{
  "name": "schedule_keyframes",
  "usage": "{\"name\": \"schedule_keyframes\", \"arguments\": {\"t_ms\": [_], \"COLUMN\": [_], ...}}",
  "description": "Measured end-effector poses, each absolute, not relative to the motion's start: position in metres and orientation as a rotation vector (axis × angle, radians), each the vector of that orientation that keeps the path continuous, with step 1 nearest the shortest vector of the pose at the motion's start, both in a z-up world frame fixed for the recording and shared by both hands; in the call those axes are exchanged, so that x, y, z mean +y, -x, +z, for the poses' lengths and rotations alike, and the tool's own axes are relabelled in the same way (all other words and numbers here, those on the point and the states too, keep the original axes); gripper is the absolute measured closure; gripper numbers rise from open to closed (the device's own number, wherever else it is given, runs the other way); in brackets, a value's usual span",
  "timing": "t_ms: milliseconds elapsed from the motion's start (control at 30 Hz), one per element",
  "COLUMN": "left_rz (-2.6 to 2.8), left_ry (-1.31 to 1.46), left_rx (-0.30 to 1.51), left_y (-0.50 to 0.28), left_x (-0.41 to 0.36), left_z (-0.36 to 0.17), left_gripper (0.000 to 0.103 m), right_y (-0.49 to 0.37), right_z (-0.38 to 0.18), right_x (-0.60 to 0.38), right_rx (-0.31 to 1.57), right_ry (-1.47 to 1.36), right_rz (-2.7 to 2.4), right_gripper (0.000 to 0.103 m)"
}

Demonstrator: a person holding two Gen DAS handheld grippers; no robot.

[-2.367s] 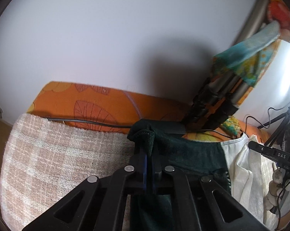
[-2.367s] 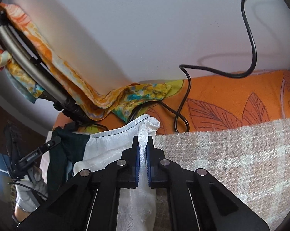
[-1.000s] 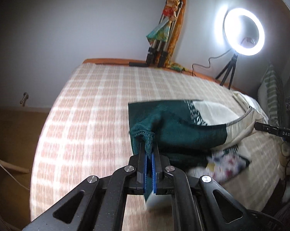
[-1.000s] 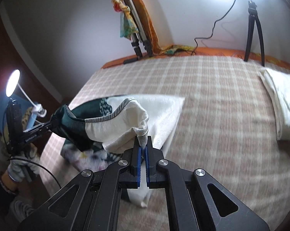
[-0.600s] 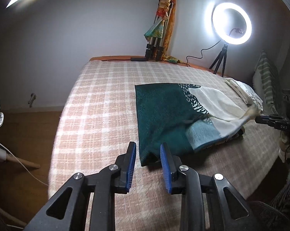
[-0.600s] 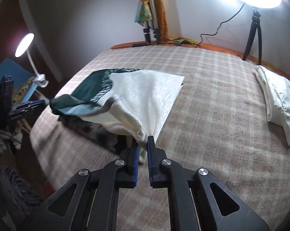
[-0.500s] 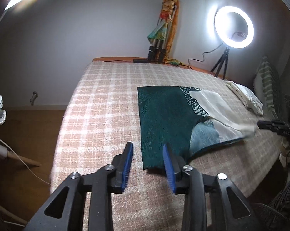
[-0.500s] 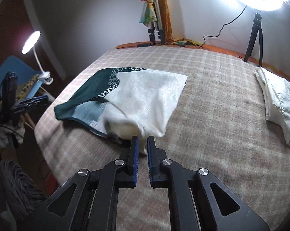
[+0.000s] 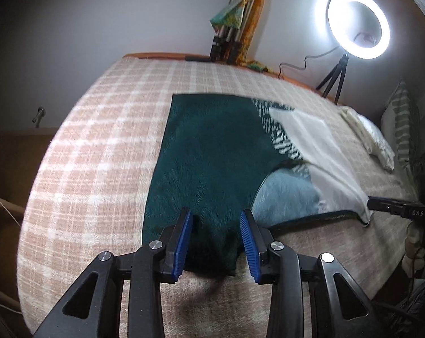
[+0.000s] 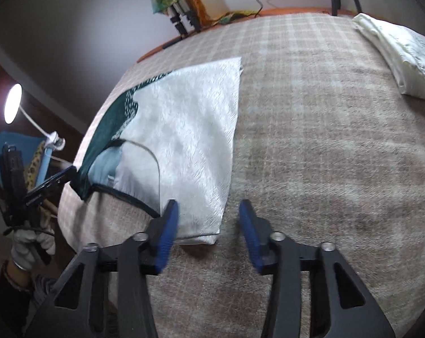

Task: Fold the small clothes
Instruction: 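Move both open tools to the folded edge of the shirt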

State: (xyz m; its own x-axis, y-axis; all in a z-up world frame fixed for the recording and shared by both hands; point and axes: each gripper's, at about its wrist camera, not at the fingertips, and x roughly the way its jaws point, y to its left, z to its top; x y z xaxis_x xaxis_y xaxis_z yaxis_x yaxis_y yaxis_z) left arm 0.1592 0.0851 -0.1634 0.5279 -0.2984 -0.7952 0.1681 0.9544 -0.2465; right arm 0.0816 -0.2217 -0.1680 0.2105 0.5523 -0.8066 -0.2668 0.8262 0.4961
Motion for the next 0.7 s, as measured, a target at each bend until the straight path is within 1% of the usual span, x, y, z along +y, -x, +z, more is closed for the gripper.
{"name": "schedule_keyframes", "arguments": {"t_ms": [200,300,367,400,433,467,500,533,567,600,700], "left_rz": [-0.241,-0.231,-0.224,-0.211,-0.202,-0.199,-0.199,-0.198,-0.201,-0.208,-0.218], "left_ry": [0.098,0.130,0.181,0.212,0.246,0.283,0.324,0.381,0.422,0.483,0.607], "left_rx": [1.010,1.006,0.990,0.976,0.968,0.962,0.957,0.961,0.970,0.986,1.031], "left_y": [-0.154,-0.149,-0.145,-0.144,-0.143,-0.143,-0.143,-0.145,-0.146,-0.149,-0.153], "left_x": [0.091,0.103,0.115,0.122,0.129,0.135,0.141,0.148,0.153,0.159,0.167], "left_z": [-0.178,-0.176,-0.169,-0.165,-0.161,-0.160,-0.158,-0.159,-0.161,-0.165,-0.179], "left_gripper": [0.068,0.068,0.065,0.059,0.047,0.042,0.036,0.035,0.035,0.034,0.034], "right_y": [-0.072,-0.070,-0.070,-0.071,-0.073,-0.077,-0.081,-0.088,-0.094,-0.101,-0.126], "right_z": [-0.167,-0.166,-0.164,-0.161,-0.158,-0.156,-0.153,-0.151,-0.150,-0.150,-0.160], "right_x": [-0.204,-0.203,-0.207,-0.210,-0.216,-0.220,-0.224,-0.229,-0.233,-0.238,-0.251], "right_rx": [1.222,1.226,1.222,1.206,1.189,1.175,1.162,1.149,1.138,1.129,1.136], "right_ry": [-0.122,-0.090,-0.110,-0.130,-0.154,-0.182,-0.220,-0.269,-0.313,-0.358,-0.499], "right_rz": [0.594,0.608,0.636,0.651,0.664,0.673,0.681,0.684,0.681,0.676,0.678], "right_gripper": [0.071,0.071,0.071,0.070,0.070,0.068,0.063,0.059,0.050,0.046,0.043]}}
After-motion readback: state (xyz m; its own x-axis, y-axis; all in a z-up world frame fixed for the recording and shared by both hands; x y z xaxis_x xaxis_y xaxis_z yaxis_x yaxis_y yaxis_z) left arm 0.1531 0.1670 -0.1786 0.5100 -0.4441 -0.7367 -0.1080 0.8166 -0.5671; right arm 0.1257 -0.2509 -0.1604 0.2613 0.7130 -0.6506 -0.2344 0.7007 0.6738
